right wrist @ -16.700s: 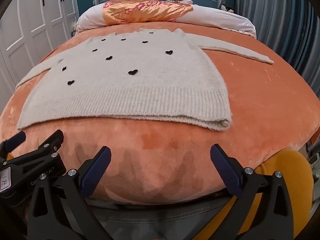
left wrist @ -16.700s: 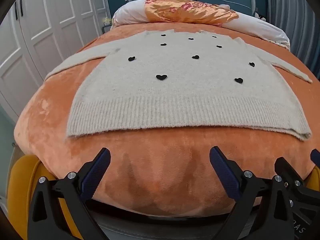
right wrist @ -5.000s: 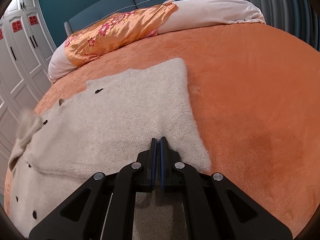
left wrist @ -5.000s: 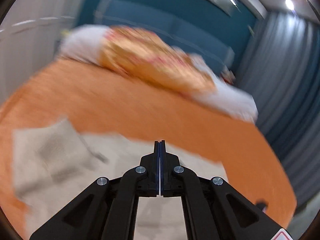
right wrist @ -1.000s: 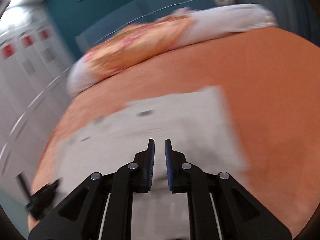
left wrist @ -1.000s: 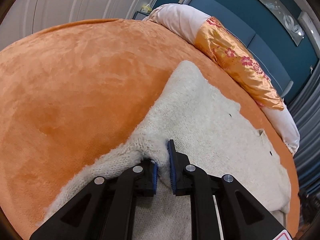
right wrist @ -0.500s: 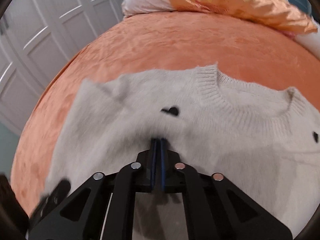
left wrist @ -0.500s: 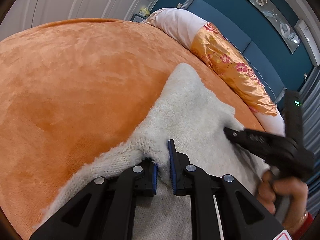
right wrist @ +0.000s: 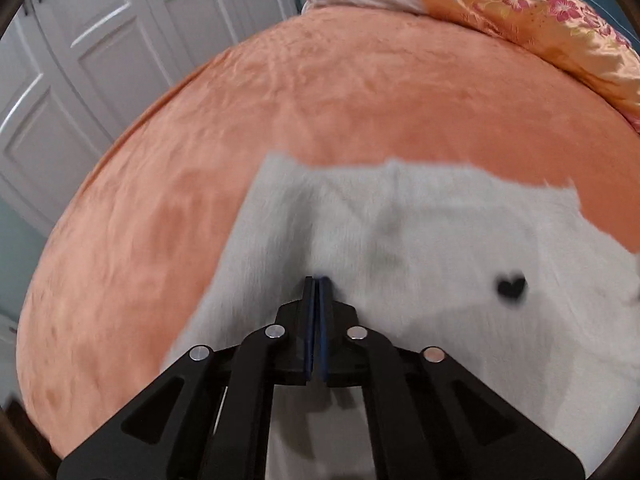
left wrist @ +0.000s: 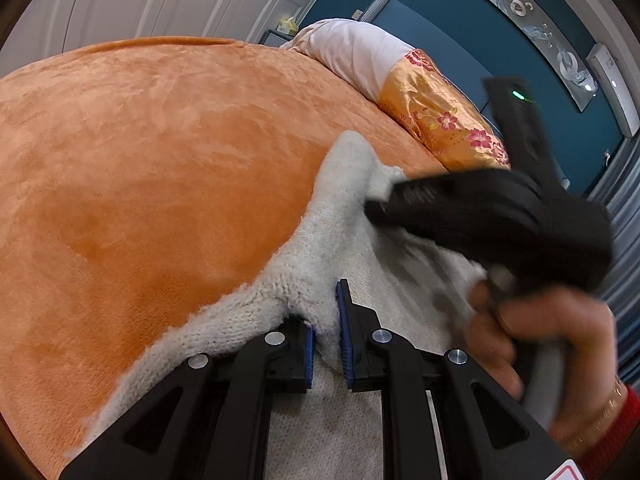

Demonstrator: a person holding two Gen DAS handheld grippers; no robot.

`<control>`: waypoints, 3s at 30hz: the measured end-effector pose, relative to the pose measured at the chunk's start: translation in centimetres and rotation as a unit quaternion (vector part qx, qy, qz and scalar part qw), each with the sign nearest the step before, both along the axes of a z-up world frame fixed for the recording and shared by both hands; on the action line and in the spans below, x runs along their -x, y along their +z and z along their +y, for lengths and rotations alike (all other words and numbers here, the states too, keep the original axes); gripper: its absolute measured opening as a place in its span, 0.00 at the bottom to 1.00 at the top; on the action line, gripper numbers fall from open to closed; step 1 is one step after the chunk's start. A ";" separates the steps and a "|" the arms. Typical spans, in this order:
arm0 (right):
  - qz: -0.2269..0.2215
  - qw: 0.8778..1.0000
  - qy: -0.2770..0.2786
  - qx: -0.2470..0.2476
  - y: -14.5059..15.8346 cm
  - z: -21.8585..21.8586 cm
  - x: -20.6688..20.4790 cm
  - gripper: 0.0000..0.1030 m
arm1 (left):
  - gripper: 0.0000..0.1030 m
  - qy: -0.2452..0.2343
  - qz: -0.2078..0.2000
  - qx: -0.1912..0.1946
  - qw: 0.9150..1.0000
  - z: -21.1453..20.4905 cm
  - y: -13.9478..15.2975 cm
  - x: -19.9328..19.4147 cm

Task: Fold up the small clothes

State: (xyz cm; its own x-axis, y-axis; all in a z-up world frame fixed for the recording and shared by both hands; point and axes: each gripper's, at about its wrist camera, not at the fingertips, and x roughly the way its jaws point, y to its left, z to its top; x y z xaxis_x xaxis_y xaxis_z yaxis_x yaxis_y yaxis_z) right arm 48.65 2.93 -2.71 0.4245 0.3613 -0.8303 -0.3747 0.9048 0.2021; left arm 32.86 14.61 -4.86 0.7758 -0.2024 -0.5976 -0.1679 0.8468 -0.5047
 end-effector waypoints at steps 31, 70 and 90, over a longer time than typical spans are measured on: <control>-0.020 0.954 -0.285 -0.092 3.0 -36.8 13.9 0.06 | 0.11 -0.017 0.116 -0.108 0.987 -1.8 3.2 -3.8; 0.053 0.917 -0.347 -0.191 4.4 -32.6 46.7 0.05 | 0.06 -0.123 0.166 -0.018 0.978 0.0 7.2 21.4; 0.145 0.967 -0.207 -0.043 7.3 -31.9 65.7 0.03 | 0.05 -0.277 0.290 -0.157 0.902 -0.1 9.5 40.4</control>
